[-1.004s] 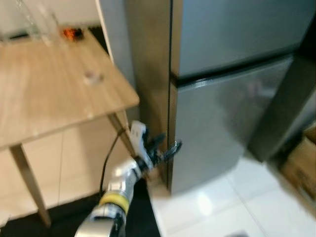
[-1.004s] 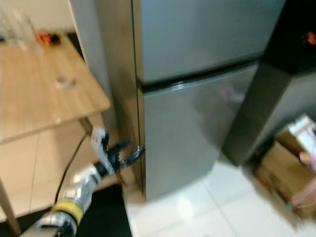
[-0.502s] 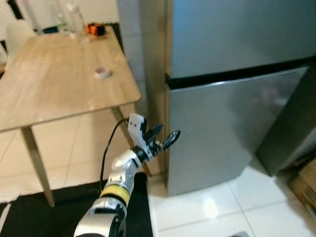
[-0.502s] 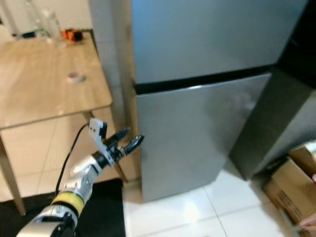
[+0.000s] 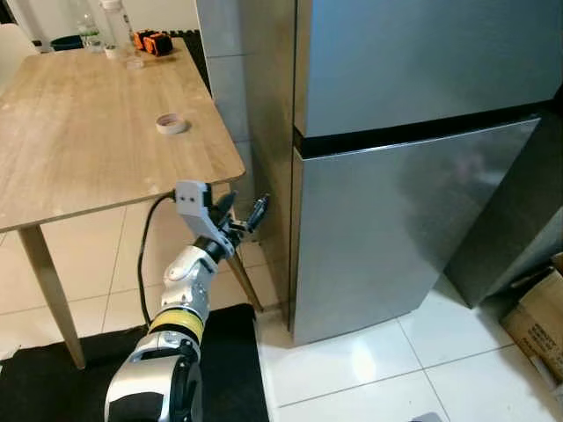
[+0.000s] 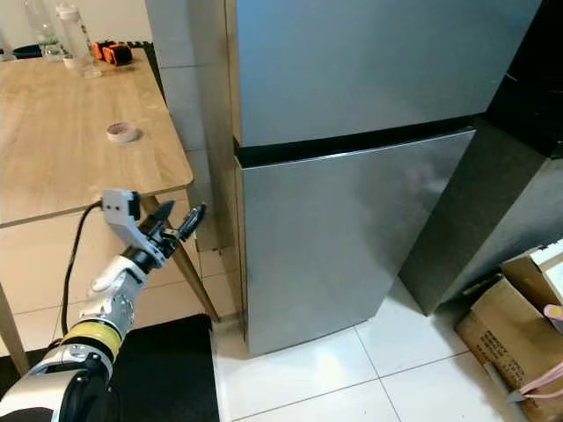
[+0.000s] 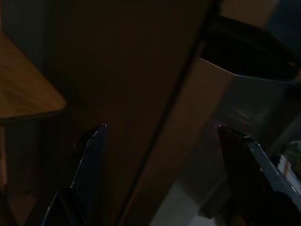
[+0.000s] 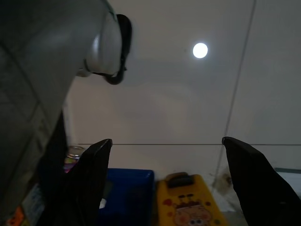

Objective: Restocking fridge

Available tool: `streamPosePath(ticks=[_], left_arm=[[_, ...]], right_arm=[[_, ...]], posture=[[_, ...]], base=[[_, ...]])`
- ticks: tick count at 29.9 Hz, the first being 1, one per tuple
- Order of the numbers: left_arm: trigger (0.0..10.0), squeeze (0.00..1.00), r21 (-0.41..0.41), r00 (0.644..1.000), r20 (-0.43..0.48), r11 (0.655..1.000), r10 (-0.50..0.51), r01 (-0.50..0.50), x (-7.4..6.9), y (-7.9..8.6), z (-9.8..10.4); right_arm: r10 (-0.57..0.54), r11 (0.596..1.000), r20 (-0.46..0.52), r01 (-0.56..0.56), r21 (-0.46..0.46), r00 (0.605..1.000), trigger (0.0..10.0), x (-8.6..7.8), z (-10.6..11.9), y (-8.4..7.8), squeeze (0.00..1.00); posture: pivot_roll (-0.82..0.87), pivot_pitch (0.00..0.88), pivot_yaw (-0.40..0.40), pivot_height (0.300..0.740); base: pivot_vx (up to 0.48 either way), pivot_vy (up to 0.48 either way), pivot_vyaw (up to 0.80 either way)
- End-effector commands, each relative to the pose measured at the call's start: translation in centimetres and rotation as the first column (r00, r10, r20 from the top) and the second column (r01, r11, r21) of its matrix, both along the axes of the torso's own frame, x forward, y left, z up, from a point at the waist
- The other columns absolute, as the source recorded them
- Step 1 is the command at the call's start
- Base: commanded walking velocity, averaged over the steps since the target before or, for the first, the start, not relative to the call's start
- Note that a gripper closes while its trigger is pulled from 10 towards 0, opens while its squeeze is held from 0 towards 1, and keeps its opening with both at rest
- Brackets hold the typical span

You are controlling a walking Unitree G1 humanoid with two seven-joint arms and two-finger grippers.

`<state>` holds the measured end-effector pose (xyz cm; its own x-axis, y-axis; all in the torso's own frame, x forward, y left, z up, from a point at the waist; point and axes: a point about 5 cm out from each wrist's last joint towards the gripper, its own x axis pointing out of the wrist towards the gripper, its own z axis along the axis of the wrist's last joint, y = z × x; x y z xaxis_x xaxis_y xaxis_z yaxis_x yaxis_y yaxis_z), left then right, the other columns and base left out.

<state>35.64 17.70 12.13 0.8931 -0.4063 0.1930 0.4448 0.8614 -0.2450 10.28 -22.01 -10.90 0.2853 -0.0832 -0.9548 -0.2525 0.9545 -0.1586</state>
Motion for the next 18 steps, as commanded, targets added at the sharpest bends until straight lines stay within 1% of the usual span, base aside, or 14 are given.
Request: streamPosePath(ticks=[1, 5, 7, 8, 9, 10, 11, 12, 13, 14, 15, 16, 17, 18], left_arm=[[10.0, 0.00, 0.004, 1.000, -0.006, 1.000, 0.008, -0.008, 0.1, 0.7, 0.1], [10.0, 0.00, 0.053, 0.998, -0.067, 0.998, -0.014, 0.018, -0.6, 1.0, -1.4], [10.0, 0.00, 0.062, 0.996, -0.083, 0.998, -0.015, 0.020, -0.8, 1.0, -1.9], [10.0, 0.00, 0.072, 0.994, -0.106, 0.997, -0.014, 0.022, -1.1, 1.1, -2.4], [10.0, 0.00, 0.082, 0.991, -0.130, 0.996, -0.011, 0.022, -1.3, 1.1, -3.0], [10.0, 0.00, 0.089, 0.979, -0.202, 0.996, 0.021, -0.003, -2.1, 1.5, -4.6], [10.0, 0.00, 0.089, 0.979, -0.202, 0.996, 0.021, -0.003, -2.1, 1.5, -4.6], [10.0, 0.00, 0.101, 0.963, -0.265, 0.994, 0.056, -0.029, -2.8, 2.0, -6.0], [10.0, 0.00, 0.116, 0.938, -0.334, 0.991, 0.097, -0.061, -3.8, 2.6, -7.5], [10.0, 0.00, 0.128, 0.918, -0.377, 0.989, 0.123, -0.080, -4.5, 3.0, -8.5], [10.0, 0.00, 0.164, 0.883, -0.440, 0.981, 0.163, -0.100, -5.8, 3.7, -10.0], [10.0, 0.00, 0.164, 0.883, -0.440, 0.981, 0.163, -0.100, -5.8, 3.7, -10.0], [10.0, 0.00, 0.217, 0.838, -0.504, 0.970, 0.208, -0.110, -7.1, 4.3, -11.5], [10.0, 0.00, 0.217, 0.838, -0.504, 0.970, 0.208, -0.110, -7.1, 4.3, -11.5]], right_arm=[[-0.032, 0.999, 0.012, 0.033, -0.022, 0.999, 10.0, -0.2, 0.0, -0.1, 0.00], [-0.114, 0.989, 0.103, 0.123, -0.083, 0.988, 10.0, 0.0, 0.1, -0.4, 0.00], [-0.123, 0.986, 0.122, 0.136, -0.097, 0.985, 10.0, 0.0, 0.2, -0.5, 0.00], [-0.149, 0.978, 0.172, 0.170, -0.119, 0.974, 10.0, 0.8, 0.7, -1.9, 0.00], [-0.170, 0.968, 0.228, 0.206, -0.143, 0.959, 10.0, 2.0, 1.6, -3.7, 0.00], [-0.220, 0.947, 0.359, 0.287, -0.146, 0.907, 10.0, 5.0, 3.8, -6.6, 0.00], [-0.220, 0.947, 0.359, 0.287, -0.146, 0.907, 10.0, 5.0, 3.8, -6.6, 0.00], [-0.248, 0.934, 0.444, 0.334, -0.125, 0.861, 10.0, 6.9, 5.3, -7.9, 0.00], [-0.271, 0.929, 0.526, 0.363, -0.078, 0.806, 10.0, 8.8, 6.8, -8.8, 0.00], [-0.282, 0.926, 0.576, 0.375, -0.046, 0.767, 10.0, 9.9, 7.9, -9.4, 0.00], [-0.313, 0.932, 0.647, 0.354, 0.070, 0.695, 10.0, 11.7, 9.5, -9.8, 0.00], [-0.313, 0.932, 0.647, 0.354, 0.070, 0.695, 10.0, 11.7, 9.5, -9.8, 0.00], [-0.313, 0.947, 0.697, 0.266, 0.179, 0.645, 10.0, 13.4, 11.2, -9.8, 0.00], [-0.313, 0.947, 0.697, 0.266, 0.179, 0.645, 10.0, 13.4, 11.2, -9.8, 0.00]], posture=[[-0.01, 0.000, -0.001, 0.740], [-0.01, 0.000, 0.006, 0.740], [-0.01, 0.000, 0.006, 0.740], [-0.01, 0.000, 0.006, 0.740], [-0.01, 0.000, 0.006, 0.740], [-0.01, 0.000, 0.004, 0.740], [-0.01, 0.000, 0.004, 0.740], [-0.01, 0.000, 0.004, 0.740], [-0.01, 0.000, 0.004, 0.740], [-0.01, 0.000, 0.004, 0.740], [-0.01, 0.000, 0.004, 0.740], [-0.01, 0.000, 0.004, 0.740], [0.00, 0.000, 0.004, 0.740], [0.00, 0.000, 0.004, 0.740]], base=[[0.000, 0.000, 0.00], [0.000, 0.000, 0.00], [0.000, 0.000, 0.00], [0.000, 0.000, 0.00], [0.000, 0.000, 0.00], [0.000, 0.000, 0.00], [0.000, 0.000, 0.00], [0.000, 0.000, 0.00], [0.000, 0.000, 0.00], [0.000, 0.000, 0.00], [0.000, 0.000, 0.00], [0.000, 0.000, 0.00], [0.000, 0.000, 0.00], [0.000, 0.000, 0.00]])
